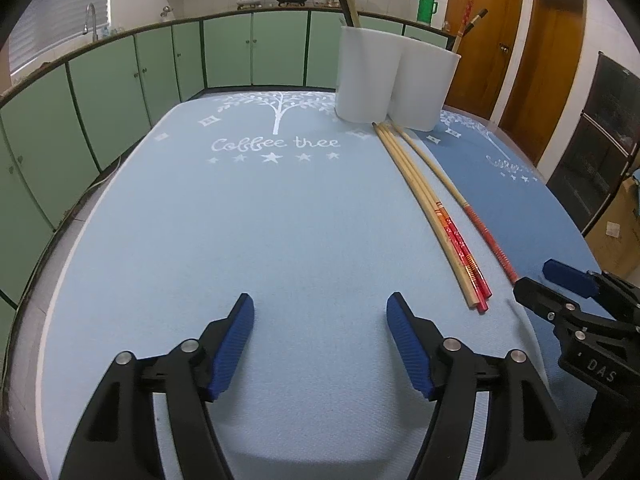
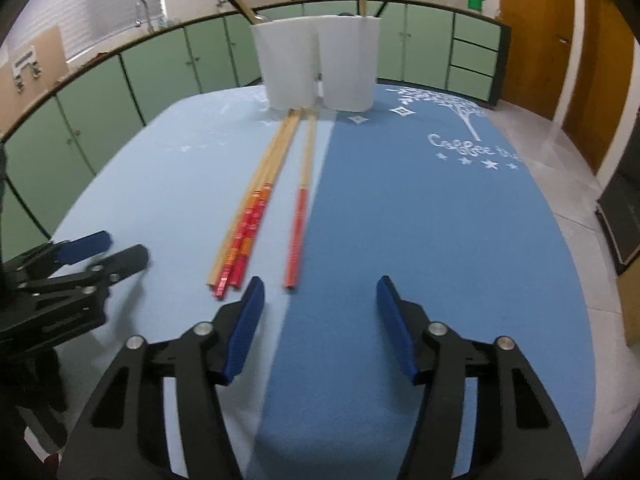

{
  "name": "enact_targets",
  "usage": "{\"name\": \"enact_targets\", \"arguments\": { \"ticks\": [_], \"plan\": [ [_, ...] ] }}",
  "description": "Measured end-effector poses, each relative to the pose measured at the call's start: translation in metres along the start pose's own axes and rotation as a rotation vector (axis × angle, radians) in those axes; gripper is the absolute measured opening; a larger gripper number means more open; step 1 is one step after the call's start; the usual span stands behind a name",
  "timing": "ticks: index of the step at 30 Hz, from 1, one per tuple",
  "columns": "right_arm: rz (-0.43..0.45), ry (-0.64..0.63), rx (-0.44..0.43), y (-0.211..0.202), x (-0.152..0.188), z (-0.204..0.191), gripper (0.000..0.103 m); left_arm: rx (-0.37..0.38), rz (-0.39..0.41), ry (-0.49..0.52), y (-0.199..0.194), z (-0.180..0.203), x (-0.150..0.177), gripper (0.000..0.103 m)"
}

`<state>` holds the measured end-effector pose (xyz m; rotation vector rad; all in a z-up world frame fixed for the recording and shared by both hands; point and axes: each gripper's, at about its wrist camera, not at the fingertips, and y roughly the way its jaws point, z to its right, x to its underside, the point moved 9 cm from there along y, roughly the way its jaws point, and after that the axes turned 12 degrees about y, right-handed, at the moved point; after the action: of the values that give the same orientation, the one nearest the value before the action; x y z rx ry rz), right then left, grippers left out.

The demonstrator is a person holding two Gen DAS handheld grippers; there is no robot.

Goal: Organize utensils
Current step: 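Grasp a red-patterned chopstick with the right tool while the left tool grasps a wooden one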

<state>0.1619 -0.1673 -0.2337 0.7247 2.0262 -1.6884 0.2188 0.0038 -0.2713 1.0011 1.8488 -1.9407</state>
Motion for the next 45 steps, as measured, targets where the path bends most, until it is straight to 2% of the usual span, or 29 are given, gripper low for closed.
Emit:
{"name": "enact_targets", "arguments": {
  "ticks": [2,4,8,13,22,32,37,42,45],
  "plan": [
    [-0.016,-0.001,-0.013,0.004,0.001,-0.004,0.039,-0.004,0.0,0.002,0.0,0.0,0.0,0.068],
    [-0.024,0.0,-0.011,0.007,0.001,-0.006,0.034,-0.005,0.0,0.003,-0.001,-0.001,0.001,0.068],
    [-0.033,0.012,-0.032,0.012,-0.002,-0.01,0.005,-0.013,-0.007,0.011,0.0,0.001,0.001,0.068],
    [-0.027,0.011,-0.039,0.008,-0.001,-0.01,0.005,0.0,-0.007,0.021,-0.001,0.008,0.0,0.069],
    [-0.006,0.038,0.006,-0.001,-0.001,0.022,0.005,0.067,-0.009,0.073,-0.005,0.048,-0.001,0.069],
    [-0.006,0.082,-0.021,-0.002,-0.003,0.035,0.005,0.032,-0.036,0.135,0.006,0.069,-0.008,0.074],
    [-0.008,0.095,-0.036,-0.002,-0.002,0.035,0.005,-0.001,-0.047,0.129,0.011,0.068,-0.011,0.077],
    [-0.009,0.102,-0.044,-0.003,-0.002,0.035,0.005,-0.062,-0.055,0.053,0.009,0.039,-0.006,0.077],
    [-0.011,0.098,-0.043,-0.002,-0.001,0.034,0.005,-0.05,-0.042,0.024,0.005,0.031,-0.004,0.075]
  ]
}}
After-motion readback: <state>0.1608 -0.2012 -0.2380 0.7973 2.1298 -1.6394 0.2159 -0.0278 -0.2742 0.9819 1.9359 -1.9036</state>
